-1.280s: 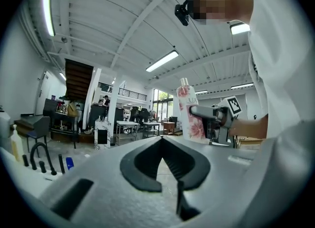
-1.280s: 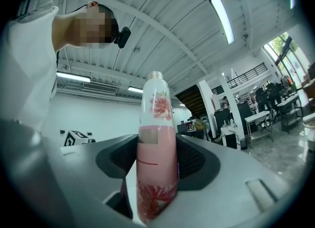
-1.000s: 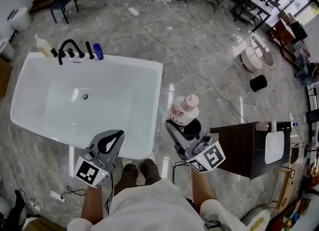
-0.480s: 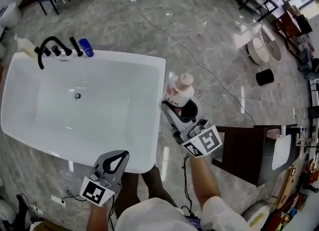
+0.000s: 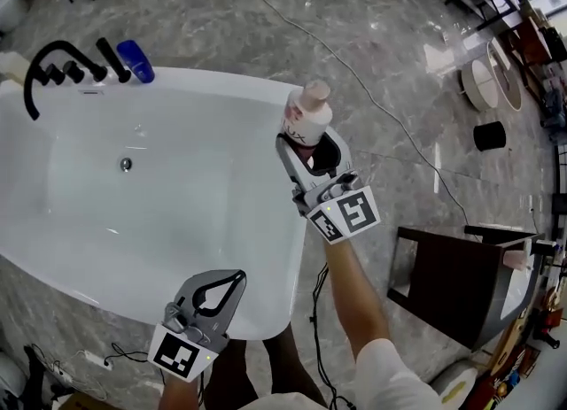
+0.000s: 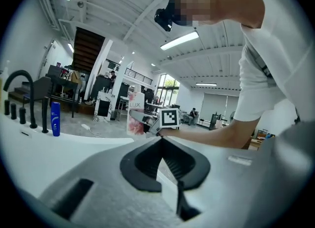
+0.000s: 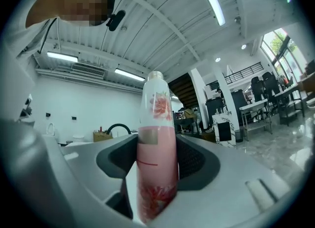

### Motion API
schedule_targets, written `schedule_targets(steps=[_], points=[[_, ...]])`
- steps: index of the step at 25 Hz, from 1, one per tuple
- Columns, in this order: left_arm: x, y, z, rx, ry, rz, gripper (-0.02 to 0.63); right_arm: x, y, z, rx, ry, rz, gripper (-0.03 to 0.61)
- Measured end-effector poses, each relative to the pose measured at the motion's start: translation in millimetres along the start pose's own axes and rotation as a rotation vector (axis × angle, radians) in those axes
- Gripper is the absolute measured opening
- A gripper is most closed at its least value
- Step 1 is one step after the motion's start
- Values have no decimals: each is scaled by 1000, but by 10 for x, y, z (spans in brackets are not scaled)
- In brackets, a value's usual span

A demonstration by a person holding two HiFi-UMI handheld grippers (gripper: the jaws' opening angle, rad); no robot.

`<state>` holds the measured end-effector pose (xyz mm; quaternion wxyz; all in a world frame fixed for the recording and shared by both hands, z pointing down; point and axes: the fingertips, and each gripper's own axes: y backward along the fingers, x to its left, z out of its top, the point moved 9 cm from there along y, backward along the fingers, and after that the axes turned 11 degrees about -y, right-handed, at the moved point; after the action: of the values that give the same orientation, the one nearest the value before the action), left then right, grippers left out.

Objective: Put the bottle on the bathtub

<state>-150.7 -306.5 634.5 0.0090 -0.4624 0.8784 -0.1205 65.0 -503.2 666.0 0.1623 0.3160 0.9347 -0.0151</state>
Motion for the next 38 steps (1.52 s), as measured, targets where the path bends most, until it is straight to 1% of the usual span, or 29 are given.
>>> schedule_targets(steps=[3, 8, 11, 14, 16, 19, 21, 24, 28, 31, 32, 33, 34, 36, 38], points=[[145, -216, -237, 22, -34, -17, 2, -212, -248, -344, -8, 31, -12, 242], [545, -509, -589, 31, -95, 4, 2, -553, -623, -764, -27, 79, -54, 242], [812, -591, -776, 25, -64, 66, 2, -760, -882, -945, -26, 105, -79, 242], [934, -604, -896, 3, -34, 104, 2, -933, -1155, -1072, -38, 124, -112, 242], [927, -602, -1009, 1, -25, 114, 2, -994, -1336, -1175, -48, 139, -148, 242], [849, -618, -1195, 20, -3, 112, 2, -1098, -1534, -1304, -52, 160, -206, 242], [815, -610, -1260, 27, 13, 111, 2, -1182, -1599, -1353, -74, 150, -230, 241], [778, -588, -1281, 25, 30, 116, 2, -1265, -1572, -1382, -100, 107, -230, 244], [761, -587, -1232, 22, 26, 120, 2, -1272, -1537, -1387, -64, 103, -211, 247], [730, -598, -1153, 18, 19, 128, 2, -1271, -1480, -1358, -54, 80, -205, 250], [714, -595, -1120, 18, 18, 135, 2, -1265, -1433, -1345, -62, 76, -215, 257], [695, -589, -1082, 18, 17, 141, 2, -1256, -1370, -1330, -70, 70, -229, 283], [675, -583, -1040, 16, 15, 146, 2, -1236, -1294, -1315, -76, 60, -238, 291], [639, -579, -944, 9, 9, 153, 2, -1147, -1101, -1279, -70, 44, -240, 291], [611, -593, -796, -6, 7, 159, 2, -995, -851, -1215, -54, 30, -228, 271]])
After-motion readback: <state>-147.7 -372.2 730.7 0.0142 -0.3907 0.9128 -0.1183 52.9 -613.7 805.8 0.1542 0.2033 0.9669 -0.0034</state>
